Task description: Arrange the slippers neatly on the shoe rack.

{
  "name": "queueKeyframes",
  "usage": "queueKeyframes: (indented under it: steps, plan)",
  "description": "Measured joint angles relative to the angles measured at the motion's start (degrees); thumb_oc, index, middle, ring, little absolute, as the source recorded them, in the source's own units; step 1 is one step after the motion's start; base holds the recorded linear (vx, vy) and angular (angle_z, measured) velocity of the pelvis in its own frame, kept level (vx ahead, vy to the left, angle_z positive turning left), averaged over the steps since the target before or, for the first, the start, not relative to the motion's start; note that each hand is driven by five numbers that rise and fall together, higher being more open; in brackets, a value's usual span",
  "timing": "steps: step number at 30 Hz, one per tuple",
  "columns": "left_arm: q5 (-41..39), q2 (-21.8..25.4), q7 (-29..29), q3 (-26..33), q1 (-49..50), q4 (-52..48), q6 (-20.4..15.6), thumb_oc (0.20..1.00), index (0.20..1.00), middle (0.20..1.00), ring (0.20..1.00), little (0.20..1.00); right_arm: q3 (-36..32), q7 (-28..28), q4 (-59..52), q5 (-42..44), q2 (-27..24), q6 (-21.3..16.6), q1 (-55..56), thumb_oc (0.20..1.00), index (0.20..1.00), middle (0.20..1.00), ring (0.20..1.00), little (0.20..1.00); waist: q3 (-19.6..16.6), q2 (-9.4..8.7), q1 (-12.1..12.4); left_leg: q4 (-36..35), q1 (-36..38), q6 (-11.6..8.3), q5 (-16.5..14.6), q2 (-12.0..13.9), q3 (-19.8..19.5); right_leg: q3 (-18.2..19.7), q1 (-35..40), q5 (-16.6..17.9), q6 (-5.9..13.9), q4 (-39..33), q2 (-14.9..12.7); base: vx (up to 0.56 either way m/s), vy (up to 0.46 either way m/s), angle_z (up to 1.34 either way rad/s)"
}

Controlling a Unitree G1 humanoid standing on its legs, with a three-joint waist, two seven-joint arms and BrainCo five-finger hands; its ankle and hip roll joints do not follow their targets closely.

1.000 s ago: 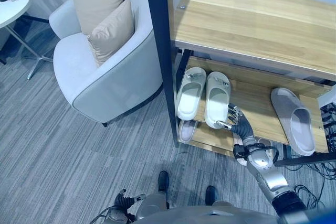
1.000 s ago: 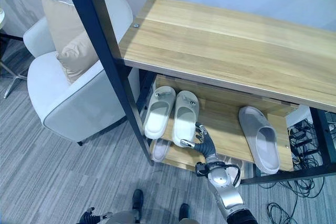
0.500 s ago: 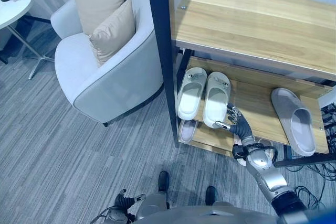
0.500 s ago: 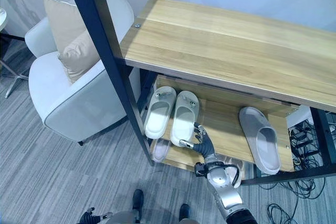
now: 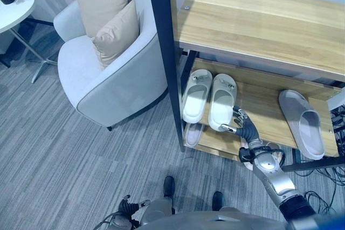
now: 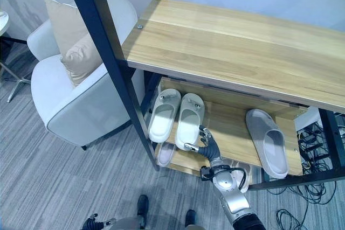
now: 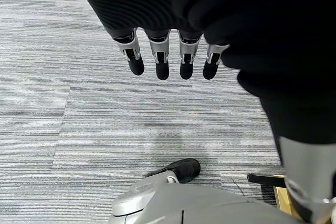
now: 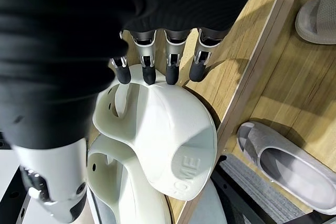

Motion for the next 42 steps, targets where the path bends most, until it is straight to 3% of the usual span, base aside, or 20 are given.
queueKeyframes:
  steps: [24,33,42]
  plan:
    - [-0.4,-0.1,0.0,0.0,0.4,0.1,0.3,1.000,1.000,1.000,1.000,1.000,0.8,0.0,0.1,0.4,0.8,1.1,0.0,1.000,1.000,1.000,1.000,1.000,-1.2,-0.04,-0.1,0.0,0.1,-0.04,0.2,0.1,-0.2,0.0,0.2,0.1,-0.09,0.2,0.1,0.00,0.000,0.00]
    - [-0.4,-0.8,0.4,0.0,1.2,0.0,1.0,1.000,1.000,1.000,1.000,1.000,-4.4,-4.7,-1.0,-11.2,2.0,1.2,2.5,1.000,1.000,1.000,1.000,1.000,-2.2,1.05,-0.4,0.0,1.1,-0.01,0.0,0.0,0.0,0.1,0.7,-0.1,-0.07,0.0,-0.1,0.00,0.000,0.00]
    - [-0.1,-1.9,1.3,0.0,3.0,-1.1,0.5,1.000,1.000,1.000,1.000,1.000,-13.6,-11.0,-4.9,-25.5,-4.1,1.0,5.8,1.000,1.000,1.000,1.000,1.000,-2.5,3.20,-1.6,-0.3,2.1,-0.17,-0.3,0.2,0.4,0.2,1.6,-0.5,-0.08,0.0,-0.1,-0.01,-0.040,-0.02]
